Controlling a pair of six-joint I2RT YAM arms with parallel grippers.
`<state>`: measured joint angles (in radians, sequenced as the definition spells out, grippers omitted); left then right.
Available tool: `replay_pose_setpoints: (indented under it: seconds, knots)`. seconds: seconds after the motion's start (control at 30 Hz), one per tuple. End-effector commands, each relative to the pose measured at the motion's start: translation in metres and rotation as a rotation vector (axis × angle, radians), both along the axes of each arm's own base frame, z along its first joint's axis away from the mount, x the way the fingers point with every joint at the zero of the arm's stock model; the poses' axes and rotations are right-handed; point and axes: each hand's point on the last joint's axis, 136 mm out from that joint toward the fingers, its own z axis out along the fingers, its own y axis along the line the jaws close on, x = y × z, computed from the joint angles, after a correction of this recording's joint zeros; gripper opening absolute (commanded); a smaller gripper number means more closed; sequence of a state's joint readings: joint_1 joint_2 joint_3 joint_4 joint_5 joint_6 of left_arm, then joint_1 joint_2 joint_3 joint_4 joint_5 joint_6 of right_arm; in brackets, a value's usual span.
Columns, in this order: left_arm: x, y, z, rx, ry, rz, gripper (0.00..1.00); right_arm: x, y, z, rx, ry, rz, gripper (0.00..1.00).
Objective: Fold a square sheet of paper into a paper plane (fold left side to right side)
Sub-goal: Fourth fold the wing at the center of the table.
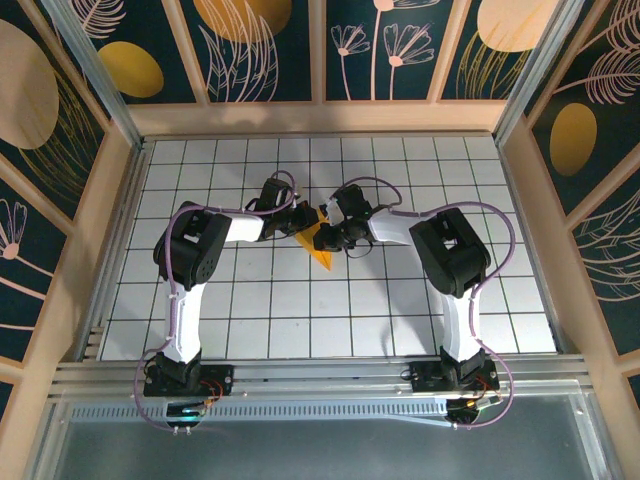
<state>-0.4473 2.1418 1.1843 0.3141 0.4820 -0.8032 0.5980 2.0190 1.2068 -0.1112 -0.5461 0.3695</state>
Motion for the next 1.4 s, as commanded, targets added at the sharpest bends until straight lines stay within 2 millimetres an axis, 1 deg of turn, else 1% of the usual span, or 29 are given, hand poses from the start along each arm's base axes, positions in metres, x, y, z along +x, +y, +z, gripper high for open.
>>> replay_pose_setpoints:
  seconds: [0.0, 0.1, 0.2, 0.5, 0.97, 1.37]
  knots:
    - [-0.024, 0.017, -0.042, 0.093, 0.137, 0.029, 0.02, 0.009, 0.005, -0.002, -0.013, -0.016, -0.013, 0.00]
    - [-0.024, 0.018, -0.042, 0.096, 0.136, 0.030, 0.02, 0.013, 0.005, -0.003, -0.016, -0.025, -0.023, 0.00]
    - [-0.024, 0.019, -0.042, 0.099, 0.137, 0.031, 0.02, 0.013, 0.003, -0.007, -0.029, -0.021, -0.026, 0.00]
    - [-0.024, 0.022, -0.046, 0.119, 0.142, 0.043, 0.02, -0.007, -0.005, -0.019, -0.055, 0.035, -0.002, 0.00]
    - [-0.023, 0.028, -0.053, 0.155, 0.156, 0.071, 0.02, -0.034, -0.010, -0.008, -0.020, 0.056, 0.036, 0.00]
    - [-0.023, 0.029, -0.053, 0.162, 0.154, 0.070, 0.02, -0.049, -0.019, -0.011, -0.021, 0.076, 0.037, 0.00]
